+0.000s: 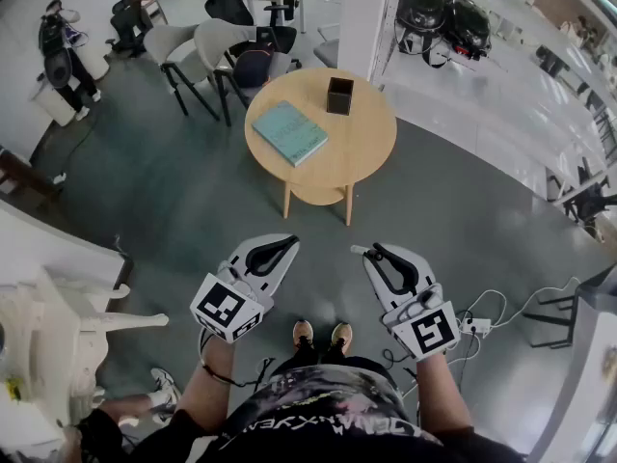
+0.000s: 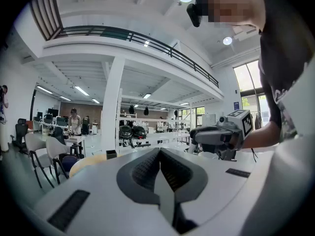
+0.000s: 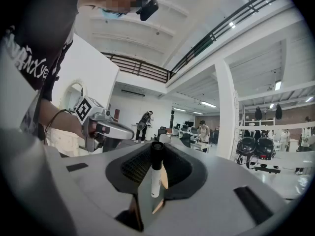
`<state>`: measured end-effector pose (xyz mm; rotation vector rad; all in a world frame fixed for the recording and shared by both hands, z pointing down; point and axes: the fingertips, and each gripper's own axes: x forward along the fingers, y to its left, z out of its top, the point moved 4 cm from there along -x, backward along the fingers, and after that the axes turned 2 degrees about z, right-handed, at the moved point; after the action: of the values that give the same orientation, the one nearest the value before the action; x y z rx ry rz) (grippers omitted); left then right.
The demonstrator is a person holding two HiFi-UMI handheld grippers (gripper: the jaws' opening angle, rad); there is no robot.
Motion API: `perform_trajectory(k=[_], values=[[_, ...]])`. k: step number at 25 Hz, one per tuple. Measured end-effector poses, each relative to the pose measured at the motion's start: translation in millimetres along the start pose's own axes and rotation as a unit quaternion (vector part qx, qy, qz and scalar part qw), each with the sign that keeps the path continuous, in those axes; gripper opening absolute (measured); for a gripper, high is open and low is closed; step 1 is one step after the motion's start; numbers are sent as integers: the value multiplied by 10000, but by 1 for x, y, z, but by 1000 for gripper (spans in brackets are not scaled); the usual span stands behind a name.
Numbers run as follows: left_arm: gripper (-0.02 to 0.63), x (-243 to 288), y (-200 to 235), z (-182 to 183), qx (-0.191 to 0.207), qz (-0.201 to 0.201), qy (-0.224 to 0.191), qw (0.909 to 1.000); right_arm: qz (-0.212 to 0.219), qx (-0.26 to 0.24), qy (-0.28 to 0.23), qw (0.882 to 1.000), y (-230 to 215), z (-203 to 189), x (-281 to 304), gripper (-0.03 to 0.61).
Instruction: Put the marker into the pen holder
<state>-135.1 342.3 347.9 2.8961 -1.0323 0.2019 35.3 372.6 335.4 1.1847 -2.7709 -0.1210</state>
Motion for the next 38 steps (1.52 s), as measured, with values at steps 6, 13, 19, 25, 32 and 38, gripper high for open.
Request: perform_trajectory(k=[6, 13, 19, 25, 32, 38], values=[[20, 1, 0, 2, 18, -15, 17, 10000, -12, -28, -17, 10000, -1, 2, 0, 77], [20, 1, 0, 1, 26, -31, 25, 10000, -7, -40, 2, 10000, 0, 2, 0, 77], [20, 1, -1, 1, 24, -46, 38, 10000, 13, 111, 205, 9997, 2, -3, -4, 77], [20, 5, -2, 1, 24, -83, 17, 10000, 15, 135, 173, 9998, 0, -4, -4, 77], [20, 7, -6, 3, 71, -76, 38, 9999, 5, 79, 67, 9999, -1, -2, -7, 77], [20, 14, -13, 6, 75, -53, 33, 10000, 59, 99, 241, 9996, -6, -7, -15, 77]])
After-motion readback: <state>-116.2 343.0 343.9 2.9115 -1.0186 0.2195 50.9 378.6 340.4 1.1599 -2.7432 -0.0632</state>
